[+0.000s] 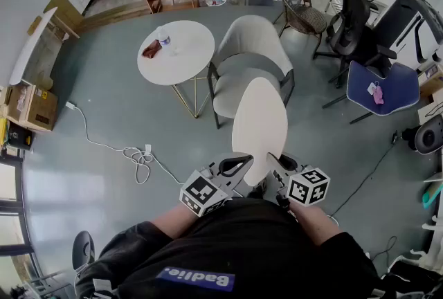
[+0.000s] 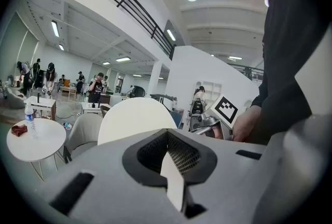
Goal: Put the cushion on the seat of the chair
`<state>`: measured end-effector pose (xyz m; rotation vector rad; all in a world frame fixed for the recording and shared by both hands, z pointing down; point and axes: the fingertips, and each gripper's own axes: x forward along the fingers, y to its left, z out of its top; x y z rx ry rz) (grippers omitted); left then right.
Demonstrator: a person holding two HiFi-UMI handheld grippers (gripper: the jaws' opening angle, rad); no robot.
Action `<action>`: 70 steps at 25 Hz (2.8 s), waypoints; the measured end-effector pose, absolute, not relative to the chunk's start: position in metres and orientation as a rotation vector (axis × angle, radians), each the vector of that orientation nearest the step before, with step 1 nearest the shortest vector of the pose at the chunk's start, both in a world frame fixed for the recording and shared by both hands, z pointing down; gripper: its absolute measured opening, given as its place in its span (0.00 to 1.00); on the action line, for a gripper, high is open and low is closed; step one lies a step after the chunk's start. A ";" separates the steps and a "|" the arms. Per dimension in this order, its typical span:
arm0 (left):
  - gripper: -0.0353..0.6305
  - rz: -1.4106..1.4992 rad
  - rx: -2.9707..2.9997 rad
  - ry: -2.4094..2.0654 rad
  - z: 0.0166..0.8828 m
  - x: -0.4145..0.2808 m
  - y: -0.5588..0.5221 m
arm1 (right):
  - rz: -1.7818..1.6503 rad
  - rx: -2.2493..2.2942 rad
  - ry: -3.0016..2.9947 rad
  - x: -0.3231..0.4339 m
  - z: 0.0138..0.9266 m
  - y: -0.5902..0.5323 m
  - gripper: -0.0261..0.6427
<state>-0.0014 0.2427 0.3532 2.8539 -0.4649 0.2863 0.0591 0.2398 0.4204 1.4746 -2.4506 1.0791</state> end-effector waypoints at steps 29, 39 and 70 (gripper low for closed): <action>0.08 0.311 2.846 -0.490 0.371 0.035 0.229 | 1.164 1.374 -2.459 0.093 0.439 0.225 0.14; 0.08 0.322 2.809 -0.659 0.375 0.073 0.206 | 1.188 1.249 -2.519 0.131 0.451 0.199 0.14; 0.08 0.256 2.844 -0.652 0.369 0.065 0.104 | 1.193 1.306 -2.449 0.138 0.465 0.100 0.14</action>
